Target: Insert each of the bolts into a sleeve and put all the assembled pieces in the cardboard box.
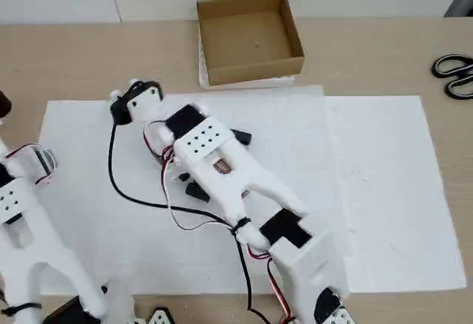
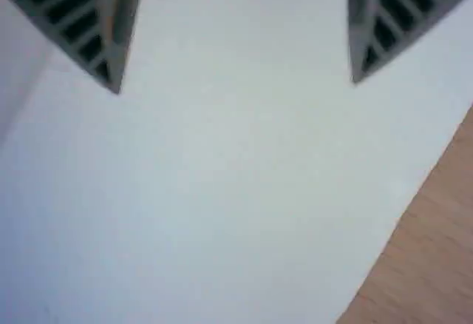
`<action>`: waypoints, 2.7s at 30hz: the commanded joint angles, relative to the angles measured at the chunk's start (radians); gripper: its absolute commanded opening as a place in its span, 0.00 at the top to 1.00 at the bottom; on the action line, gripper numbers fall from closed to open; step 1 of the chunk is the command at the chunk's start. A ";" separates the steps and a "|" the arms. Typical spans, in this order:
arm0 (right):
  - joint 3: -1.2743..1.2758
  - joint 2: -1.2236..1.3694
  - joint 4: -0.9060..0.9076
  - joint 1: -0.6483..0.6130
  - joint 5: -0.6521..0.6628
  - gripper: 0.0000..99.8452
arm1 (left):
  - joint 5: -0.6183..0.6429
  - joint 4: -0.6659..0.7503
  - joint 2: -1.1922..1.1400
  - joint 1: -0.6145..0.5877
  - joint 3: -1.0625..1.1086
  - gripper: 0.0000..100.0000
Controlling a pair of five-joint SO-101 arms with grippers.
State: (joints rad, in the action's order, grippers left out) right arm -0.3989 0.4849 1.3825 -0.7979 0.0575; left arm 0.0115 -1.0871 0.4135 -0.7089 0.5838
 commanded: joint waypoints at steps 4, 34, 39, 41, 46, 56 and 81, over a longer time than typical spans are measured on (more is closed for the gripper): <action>-0.046 0.099 -0.071 -0.036 -0.003 0.83 | 0.018 0.021 0.000 0.003 0.010 0.81; -0.232 0.065 0.035 -0.005 0.021 1.00 | 0.015 0.015 0.002 0.048 -0.001 0.81; -0.411 -0.051 0.193 0.042 0.051 1.00 | 0.015 -0.026 0.000 0.167 -0.031 0.81; -0.463 -0.091 0.257 0.097 0.051 1.00 | 0.015 -0.055 -0.003 0.221 -0.067 0.81; -0.473 -0.156 0.344 0.306 0.044 1.00 | 0.015 -0.092 -0.006 0.339 -0.124 0.81; -0.147 -0.099 0.340 0.651 -0.044 1.00 | 0.017 -0.091 -0.006 0.442 -0.122 0.81; -0.025 0.136 0.278 0.608 -0.035 0.89 | 0.020 -0.086 -0.006 0.486 -0.065 0.81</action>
State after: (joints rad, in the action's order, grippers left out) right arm -0.4219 0.6276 1.6678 -0.1672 0.0192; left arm 0.0253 -1.1730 0.4028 -0.2302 0.5224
